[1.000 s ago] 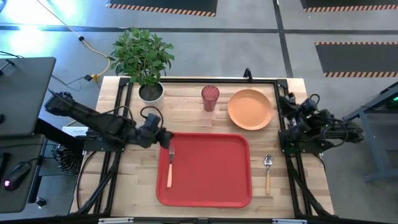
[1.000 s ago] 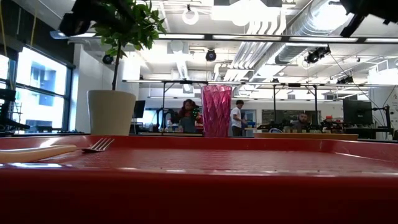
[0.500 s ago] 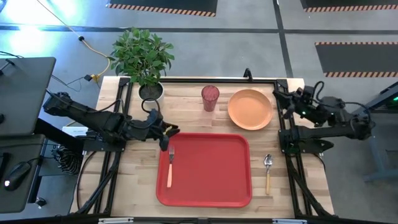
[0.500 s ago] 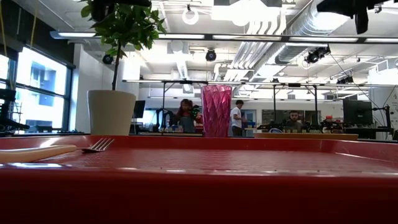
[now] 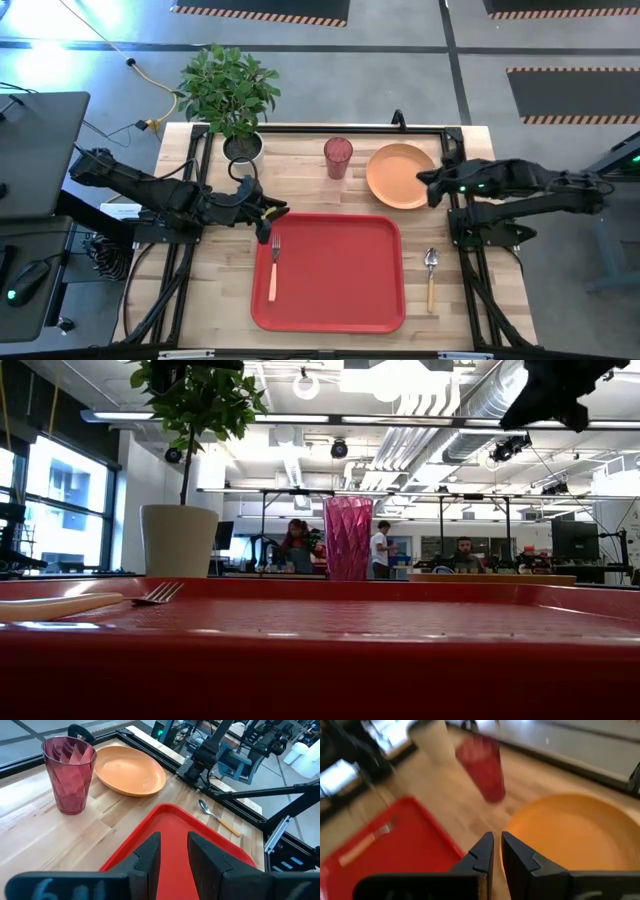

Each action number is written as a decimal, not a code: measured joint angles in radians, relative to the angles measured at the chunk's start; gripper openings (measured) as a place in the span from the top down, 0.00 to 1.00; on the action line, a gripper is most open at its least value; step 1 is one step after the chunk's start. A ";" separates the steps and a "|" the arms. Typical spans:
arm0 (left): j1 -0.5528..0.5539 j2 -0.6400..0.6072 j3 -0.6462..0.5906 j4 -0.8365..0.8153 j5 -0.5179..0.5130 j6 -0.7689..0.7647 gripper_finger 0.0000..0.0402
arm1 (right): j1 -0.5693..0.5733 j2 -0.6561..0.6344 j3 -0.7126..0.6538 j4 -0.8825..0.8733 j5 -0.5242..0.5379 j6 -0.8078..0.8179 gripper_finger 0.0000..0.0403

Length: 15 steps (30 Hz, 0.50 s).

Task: Pick and place plate/cup/fork/spoon on tray
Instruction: Put the orange plate on the red serving tray to the right of the orange fork

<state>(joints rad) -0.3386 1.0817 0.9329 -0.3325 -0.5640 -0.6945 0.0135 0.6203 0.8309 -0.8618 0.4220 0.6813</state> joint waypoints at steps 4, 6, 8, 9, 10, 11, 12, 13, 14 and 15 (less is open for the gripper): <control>0.000 0.000 0.000 0.000 0.001 0.000 0.78 | 0.000 0.105 0.000 -0.028 -0.047 -0.010 0.93; 0.000 0.000 0.000 0.000 0.001 0.000 0.78 | 0.000 0.158 -0.001 -0.028 -0.067 -0.030 0.93; 0.000 0.000 0.000 0.000 0.002 0.000 0.78 | 0.000 0.207 -0.001 -0.028 -0.080 -0.032 0.93; 0.000 0.000 0.000 0.000 0.002 0.000 0.78 | -0.003 0.230 -0.001 -0.028 -0.086 -0.032 0.93; 0.000 0.000 0.000 0.000 0.002 0.000 0.78 | -0.008 0.252 -0.001 -0.028 -0.094 -0.032 0.93; 0.000 0.000 0.000 0.000 0.003 0.000 0.78 | -0.014 0.276 -0.001 -0.028 -0.105 -0.032 0.93; 0.000 0.000 0.000 0.000 0.003 0.000 0.78 | -0.020 0.297 -0.001 -0.028 -0.114 -0.030 0.93; 0.000 0.000 0.000 0.000 0.003 0.000 0.78 | -0.027 0.317 -0.001 -0.028 -0.122 -0.026 0.93; 0.000 0.000 0.000 0.000 0.003 0.000 0.78 | -0.035 0.338 -0.001 -0.028 -0.130 -0.026 0.93; 0.000 0.000 0.000 0.000 0.003 0.000 0.78 | -0.042 0.357 -0.001 -0.028 -0.140 -0.026 0.93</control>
<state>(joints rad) -0.3386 1.0817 0.9329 -0.3325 -0.5606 -0.6949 -0.0285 0.9770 0.8299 -0.8898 0.2817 0.6552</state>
